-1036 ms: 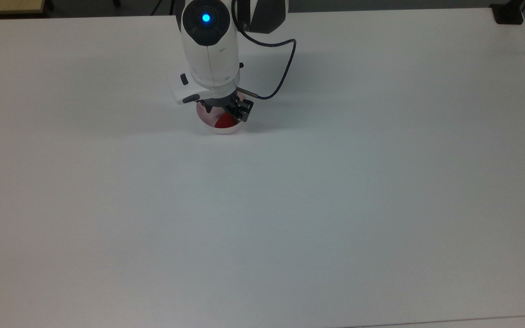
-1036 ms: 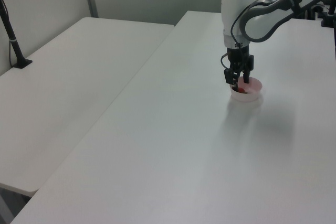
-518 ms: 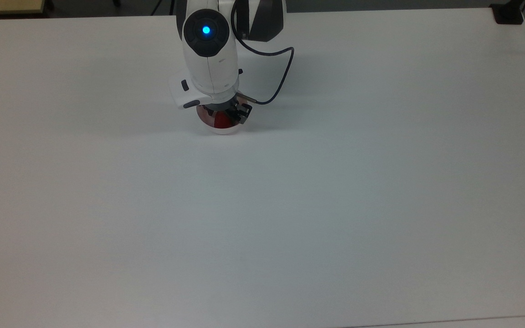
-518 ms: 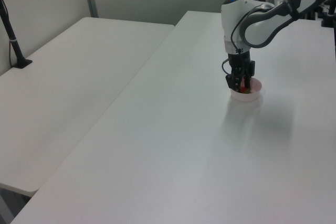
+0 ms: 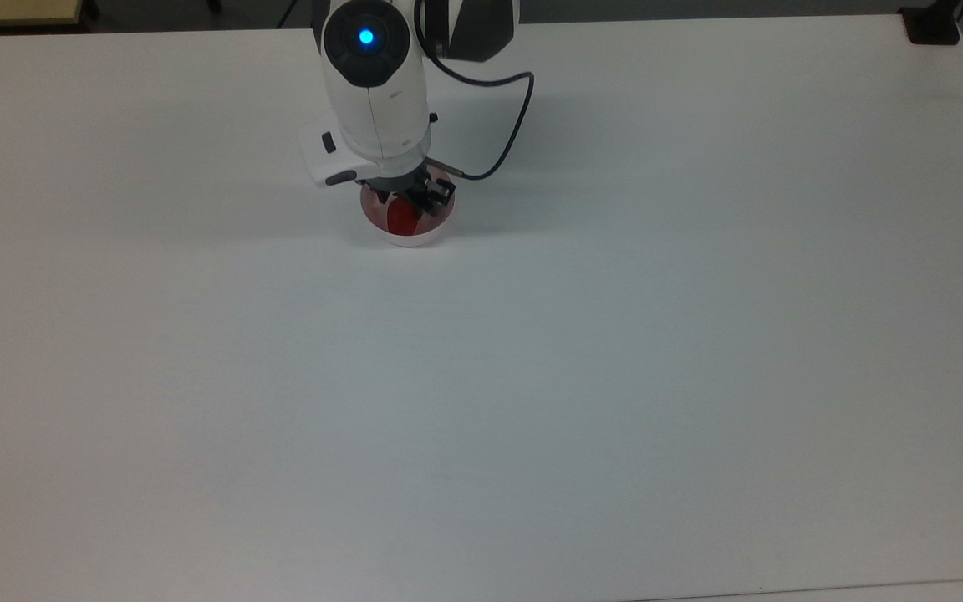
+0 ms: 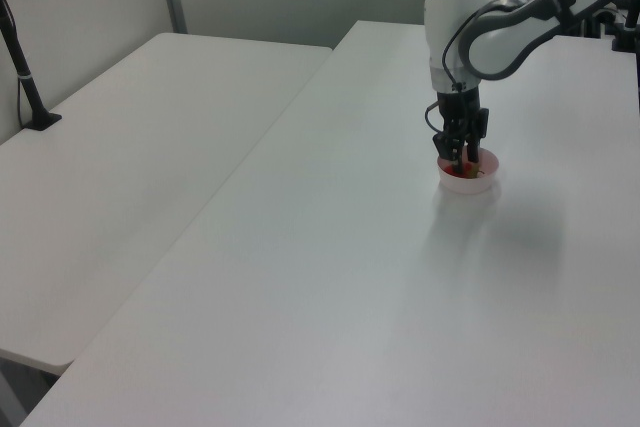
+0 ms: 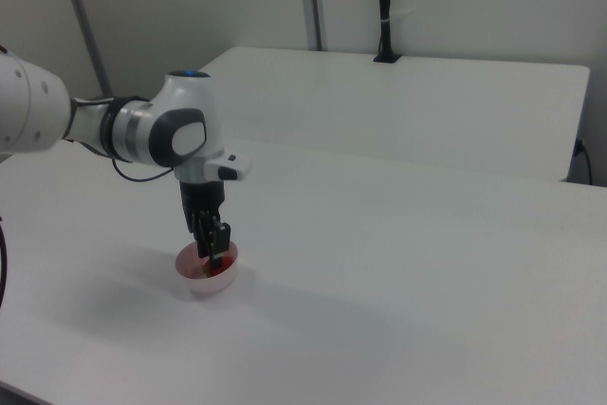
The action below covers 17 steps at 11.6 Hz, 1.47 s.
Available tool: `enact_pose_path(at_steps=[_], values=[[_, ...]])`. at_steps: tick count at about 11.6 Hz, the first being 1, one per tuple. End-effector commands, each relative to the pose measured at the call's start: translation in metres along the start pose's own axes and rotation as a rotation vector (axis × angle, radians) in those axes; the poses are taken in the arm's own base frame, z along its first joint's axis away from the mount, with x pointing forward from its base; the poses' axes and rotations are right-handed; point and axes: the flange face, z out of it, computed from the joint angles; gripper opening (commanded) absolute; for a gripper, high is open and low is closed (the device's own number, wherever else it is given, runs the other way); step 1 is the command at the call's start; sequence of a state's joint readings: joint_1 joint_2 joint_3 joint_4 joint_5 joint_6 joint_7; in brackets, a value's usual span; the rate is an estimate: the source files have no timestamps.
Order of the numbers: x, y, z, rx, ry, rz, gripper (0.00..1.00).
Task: Pick up strawberry from bowl
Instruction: 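Close the gripper on the red strawberry inside the bowl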
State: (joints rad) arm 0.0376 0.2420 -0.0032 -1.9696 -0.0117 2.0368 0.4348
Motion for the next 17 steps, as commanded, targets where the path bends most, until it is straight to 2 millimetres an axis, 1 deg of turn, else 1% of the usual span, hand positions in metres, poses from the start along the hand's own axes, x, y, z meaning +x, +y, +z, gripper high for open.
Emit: enact_pose_path(at_steps=[1, 2, 3, 4, 5, 6, 8, 10, 12, 13, 14, 15, 16, 17], values=[[-0.005, 0.012, -0.048, 0.018, -0.003, -0.046, 0.49], [-0.003, 0.012, -0.053, 0.021, 0.003, -0.053, 0.49], [-0.002, 0.009, -0.045, 0.018, -0.002, -0.056, 0.53], [-0.002, 0.005, -0.038, 0.012, -0.012, -0.061, 0.59], [-0.001, 0.003, -0.03, 0.006, -0.022, -0.063, 0.61], [0.0, 0.001, -0.028, 0.013, -0.006, -0.064, 0.62], [0.004, -0.001, -0.01, 0.01, 0.001, -0.061, 0.62], [0.007, -0.003, -0.002, 0.007, 0.002, -0.062, 0.62], [0.005, -0.004, 0.009, 0.01, 0.012, -0.067, 0.62], [0.004, -0.006, 0.011, 0.012, 0.015, -0.07, 0.62], [0.004, -0.007, 0.018, 0.008, 0.005, -0.074, 0.61], [0.005, -0.008, 0.02, 0.008, 0.008, -0.074, 0.6], [0.005, -0.009, 0.021, 0.015, 0.02, -0.075, 0.57], [0.005, -0.009, 0.026, 0.012, 0.018, -0.076, 0.52]])
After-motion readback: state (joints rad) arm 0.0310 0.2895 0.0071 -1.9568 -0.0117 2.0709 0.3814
